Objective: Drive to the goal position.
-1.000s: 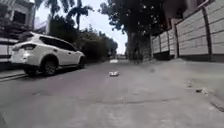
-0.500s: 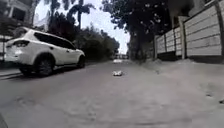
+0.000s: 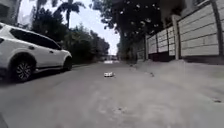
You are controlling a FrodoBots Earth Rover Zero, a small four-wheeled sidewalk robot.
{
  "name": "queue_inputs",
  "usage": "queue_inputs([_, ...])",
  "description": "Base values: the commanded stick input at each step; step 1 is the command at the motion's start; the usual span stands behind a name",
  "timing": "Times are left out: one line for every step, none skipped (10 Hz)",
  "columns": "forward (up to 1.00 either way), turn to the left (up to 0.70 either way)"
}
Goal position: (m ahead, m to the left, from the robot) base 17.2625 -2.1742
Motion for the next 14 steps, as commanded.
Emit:
queue_inputs([1.0,-0.4])
queue_inputs([1.0,-0.37])
queue_inputs([1.0,-0.17])
queue_inputs([1.0,0.0])
queue_inputs([1.0,0.0])
queue_inputs([1.0,0.0])
queue_inputs([1.0,0.0])
queue_inputs([1.0,0.0])
queue_inputs([1.0,-0.12])
queue_inputs([1.0,-0.4])
queue_inputs([1.0,-0.39])
queue_inputs([1.0,-0.11])
queue_inputs([1.0,-0.03])
queue_inputs([1.0,0.0])
